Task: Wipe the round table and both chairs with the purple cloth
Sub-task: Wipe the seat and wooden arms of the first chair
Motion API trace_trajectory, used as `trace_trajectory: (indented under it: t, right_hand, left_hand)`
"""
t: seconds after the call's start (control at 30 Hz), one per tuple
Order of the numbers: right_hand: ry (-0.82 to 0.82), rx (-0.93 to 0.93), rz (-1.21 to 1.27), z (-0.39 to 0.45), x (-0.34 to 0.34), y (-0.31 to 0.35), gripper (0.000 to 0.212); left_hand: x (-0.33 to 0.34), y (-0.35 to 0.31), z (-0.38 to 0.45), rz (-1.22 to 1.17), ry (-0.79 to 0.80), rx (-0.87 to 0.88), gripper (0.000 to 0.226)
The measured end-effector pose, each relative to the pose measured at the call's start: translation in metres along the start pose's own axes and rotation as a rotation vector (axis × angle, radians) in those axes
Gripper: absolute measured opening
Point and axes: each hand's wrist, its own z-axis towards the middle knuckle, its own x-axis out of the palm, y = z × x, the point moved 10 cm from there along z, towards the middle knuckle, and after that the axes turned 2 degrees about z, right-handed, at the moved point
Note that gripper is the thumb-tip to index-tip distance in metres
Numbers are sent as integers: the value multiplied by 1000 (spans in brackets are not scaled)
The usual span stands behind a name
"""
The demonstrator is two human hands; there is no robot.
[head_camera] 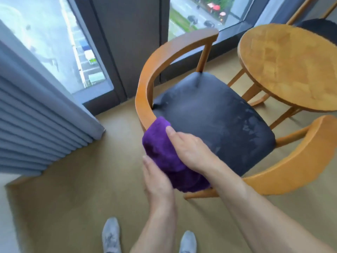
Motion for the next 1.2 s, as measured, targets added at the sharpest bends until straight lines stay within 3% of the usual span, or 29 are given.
trace_trajectory:
  t: [0.13, 0.27, 0.37, 0.5, 0.67, 0.73, 0.83, 0.97, 1.07, 1.2]
  right_hand:
    - [130, 11, 137, 6, 5, 0, 66]
    - [232, 96, 297, 13, 10, -2, 55]
    - [287, 146, 355, 22, 14, 0, 57]
    - [267, 127, 366, 39, 16, 10, 60]
    - [200, 33, 393, 64, 16, 39, 61]
    - [153, 50, 449, 77, 14, 52, 59]
    - [117, 84, 632, 99, 13, 71, 39]
    - [78, 140, 780, 121, 19, 88, 20]
    - [66, 206, 813, 132, 22, 85, 26]
    - [1, 283, 708, 137, 18, 67, 45]
  left_hand:
    - [37, 8, -4, -240, -38, 3, 105]
    - [42, -4, 1, -392, -80, 69, 90]
    - [44, -12, 9, -376, -62, 108, 83]
    - [39, -51, 12, -289, -67, 286, 70]
    - [40, -111, 30, -190, 82, 536, 58]
    - [46, -134, 47, -108, 143, 530, 55]
    - [62, -158, 86, 10, 249, 451, 48]
    - [80, -175, 113, -71, 433, 361, 54]
    - [85, -159, 128, -208, 497, 218, 67]
    - [86, -118, 141, -167, 478, 100, 96]
